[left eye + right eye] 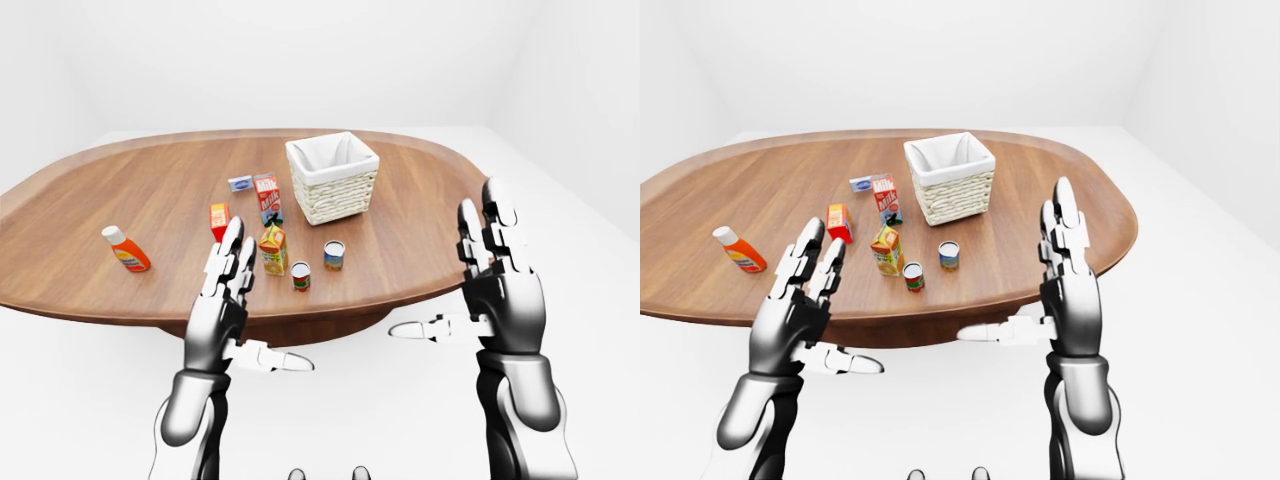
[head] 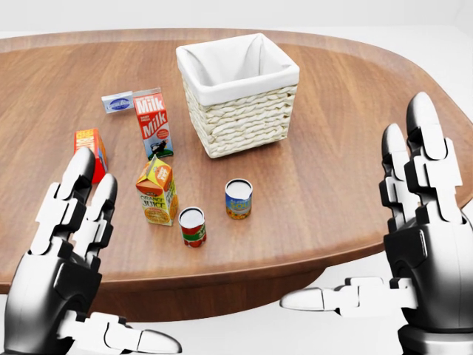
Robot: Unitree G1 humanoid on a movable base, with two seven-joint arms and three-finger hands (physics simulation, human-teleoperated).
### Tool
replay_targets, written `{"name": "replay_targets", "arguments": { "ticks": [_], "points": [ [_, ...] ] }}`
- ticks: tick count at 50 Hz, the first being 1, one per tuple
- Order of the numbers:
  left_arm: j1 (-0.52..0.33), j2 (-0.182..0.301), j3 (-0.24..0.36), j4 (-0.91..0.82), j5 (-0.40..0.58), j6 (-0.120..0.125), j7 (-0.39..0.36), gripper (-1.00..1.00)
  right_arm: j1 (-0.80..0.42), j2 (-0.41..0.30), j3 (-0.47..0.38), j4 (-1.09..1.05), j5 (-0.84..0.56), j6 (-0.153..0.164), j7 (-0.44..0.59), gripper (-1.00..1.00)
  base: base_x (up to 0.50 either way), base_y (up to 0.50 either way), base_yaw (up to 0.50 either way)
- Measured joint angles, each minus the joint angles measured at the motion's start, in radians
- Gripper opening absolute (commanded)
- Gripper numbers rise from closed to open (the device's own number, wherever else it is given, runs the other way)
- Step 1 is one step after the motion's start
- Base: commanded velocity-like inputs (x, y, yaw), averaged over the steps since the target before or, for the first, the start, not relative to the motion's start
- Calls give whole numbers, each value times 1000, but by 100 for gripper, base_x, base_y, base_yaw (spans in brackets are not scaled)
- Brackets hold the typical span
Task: Pick up the orange juice, and put it in the basket.
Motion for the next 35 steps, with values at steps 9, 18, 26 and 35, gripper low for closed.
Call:
{"name": "replay_targets", "arguments": {
  "ticks": [9,18,26,35],
  "points": [
    [6,0,9,-29,19,5,-11,100,-10,1,-2,-18,3,0,-2,100,11,0,0],
    [21,0,4,-58,32,1,-21,100,-14,1,-2,-25,7,0,-5,100,27,-1,0],
    [27,0,-2,-57,44,-14,-23,100,-10,1,4,-21,5,0,-7,100,22,-1,0],
    [32,1,-8,-46,52,-31,-23,100,-7,2,6,-18,8,0,-7,100,30,-8,0]
  ]
}}
